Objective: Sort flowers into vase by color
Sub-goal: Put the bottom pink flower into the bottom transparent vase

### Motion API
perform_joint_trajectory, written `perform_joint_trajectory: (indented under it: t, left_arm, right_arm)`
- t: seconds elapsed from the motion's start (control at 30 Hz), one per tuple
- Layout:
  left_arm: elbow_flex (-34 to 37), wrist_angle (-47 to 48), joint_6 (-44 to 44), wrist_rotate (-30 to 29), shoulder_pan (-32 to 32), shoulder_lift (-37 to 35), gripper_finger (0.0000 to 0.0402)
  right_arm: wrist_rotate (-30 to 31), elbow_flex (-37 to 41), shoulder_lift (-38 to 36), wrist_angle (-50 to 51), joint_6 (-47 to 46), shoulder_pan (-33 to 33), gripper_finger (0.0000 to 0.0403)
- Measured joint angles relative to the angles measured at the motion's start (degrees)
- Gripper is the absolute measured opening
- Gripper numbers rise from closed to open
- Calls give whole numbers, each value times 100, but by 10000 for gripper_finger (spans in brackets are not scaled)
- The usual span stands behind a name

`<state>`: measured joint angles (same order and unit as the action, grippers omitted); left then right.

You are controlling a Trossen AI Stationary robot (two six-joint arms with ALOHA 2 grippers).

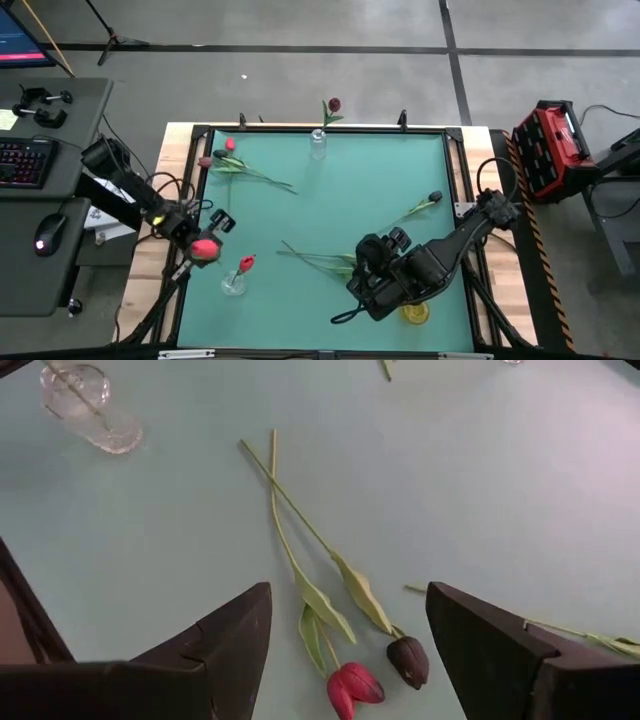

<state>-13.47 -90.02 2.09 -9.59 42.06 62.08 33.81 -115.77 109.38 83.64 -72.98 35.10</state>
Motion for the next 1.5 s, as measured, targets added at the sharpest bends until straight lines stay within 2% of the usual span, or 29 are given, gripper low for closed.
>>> perform_joint_trajectory:
  t: [0.1, 0.27, 0.4, 0.5, 0.6, 0.67, 0.73, 0.83, 0.93, 1.0, 1.07, 1.17, 1.27, 1.33, 1.43, 1.5]
  left_arm:
    - [-51, 12, -35, -10, 88, 289, 0]
    - [-51, 15, 22, -282, 317, 501, 0]
    - [-232, 7, 243, -275, 348, 568, 0]
    - [-401, 7, 585, -171, 239, 525, 0]
    - [-468, 8, 648, 3, -118, 169, 0]
    - [-500, 16, 611, 368, -483, -199, 0]
    - [-622, 379, 221, 759, -1007, -545, 0]
    - [-1096, 2024, -752, 1658, -1980, -893, 0]
    - [-1787, 3617, -1190, 2898, -2861, -909, 0]
    - [-2082, 3736, -1406, 3624, -3352, -891, 0]
    - [-2087, 3426, -1772, 4287, -3757, -953, 0]
    - [-1671, 2596, -2362, 4729, -4109, -1156, 0]
    - [-766, 1109, -2761, 4509, -4114, -1434, 0]
    - [46, 6, -2856, 3898, -3976, -1590, 0]
    - [815, 60, -2722, 2932, -3570, -2076, 0]
    - [951, 25, -2704, 2836, -3262, -2257, 0]
  right_arm:
    - [-3, 0, 0, -32, 133, -16, 254]
    - [-17, 0, 0, -42, 227, -9, 254]
    - [-25, 0, 0, -42, 294, -10, 254]
    - [-23, 0, 0, -40, 294, -11, 254]
    - [-24, 0, 0, -48, 295, -11, 254]
    - [-23, 0, 0, -67, 294, -11, 254]
    - [-24, 0, 0, -82, 294, -11, 254]
    - [-23, 0, 0, -141, 294, -11, 254]
    - [-30, 0, 0, -164, 294, -9, 254]
    - [-131, 0, 0, -162, 294, -9, 254]
    - [-247, 0, 0, -162, 296, 10, 254]
    - [-253, 0, 0, -162, 294, 65, 254]
    - [-257, 0, 0, -162, 211, 114, 254]
    - [-255, 0, 0, -162, 140, 150, 254]
    - [-247, 0, 0, -167, 97, 146, 254]
    - [-234, 0, 0, -182, 99, 144, 254]
